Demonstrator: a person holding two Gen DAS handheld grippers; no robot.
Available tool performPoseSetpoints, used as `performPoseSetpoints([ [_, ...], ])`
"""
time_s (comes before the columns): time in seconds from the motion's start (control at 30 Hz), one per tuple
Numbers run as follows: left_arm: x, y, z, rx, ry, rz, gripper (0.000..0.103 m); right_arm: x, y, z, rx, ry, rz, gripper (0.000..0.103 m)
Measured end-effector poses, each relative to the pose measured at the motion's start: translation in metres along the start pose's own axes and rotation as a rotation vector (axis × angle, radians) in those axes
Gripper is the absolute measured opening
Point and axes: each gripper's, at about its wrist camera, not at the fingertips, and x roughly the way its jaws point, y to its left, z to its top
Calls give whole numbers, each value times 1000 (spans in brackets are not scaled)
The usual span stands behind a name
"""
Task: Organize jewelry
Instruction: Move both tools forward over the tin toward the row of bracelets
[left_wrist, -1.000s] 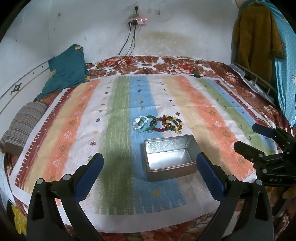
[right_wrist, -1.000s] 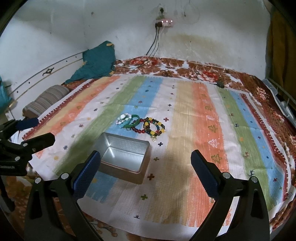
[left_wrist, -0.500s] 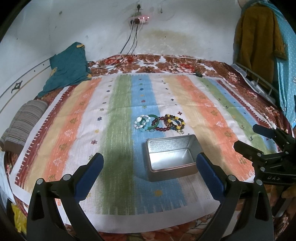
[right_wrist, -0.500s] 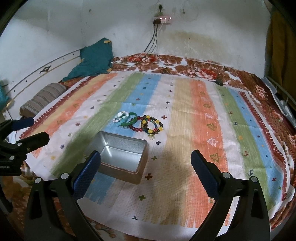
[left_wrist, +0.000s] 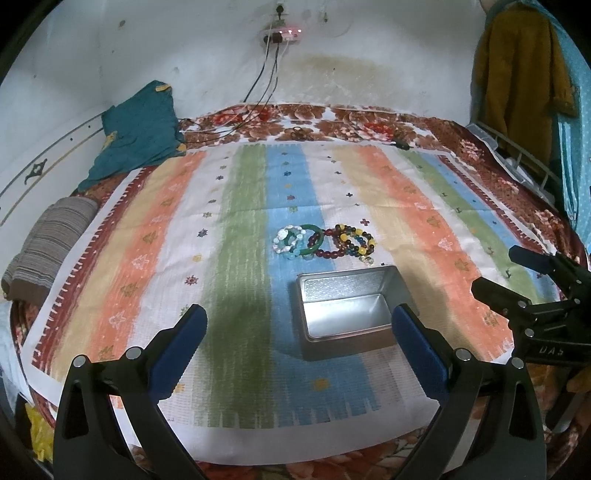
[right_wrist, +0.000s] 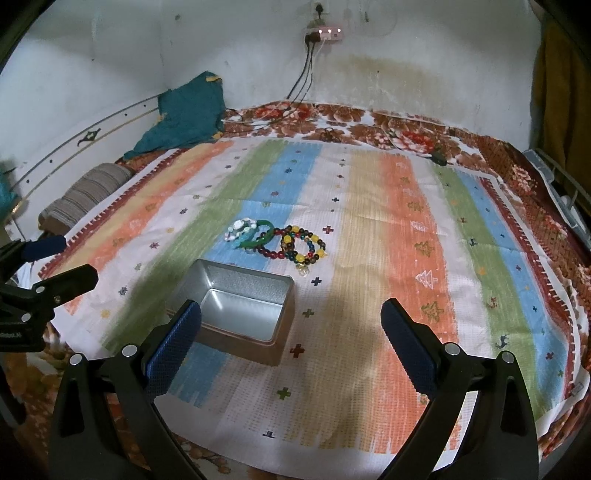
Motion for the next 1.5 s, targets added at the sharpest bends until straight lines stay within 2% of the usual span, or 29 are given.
performPoseSetpoints([
  [0.27,7,3,9,-13,25,22,97,7,-3,4,-2,17,-5,99],
  [0.57,20,8,27,-23,38,80,97,18,-5,13,-12,49,-19,99],
  [0.83,32,13,38,-27,54,95,97,27,-9,19,-5,82,-20,99],
  [1.0,46,17,52,-54,67,64,97,35,-12,27,7,87,-20,99],
  [1.2,61,18,58,-64,106,106,97,46,-19,38,39,105,-5,99],
  [1.5,85,26,70,-102,133,99,97,69,-32,52,73,143,-8,99],
])
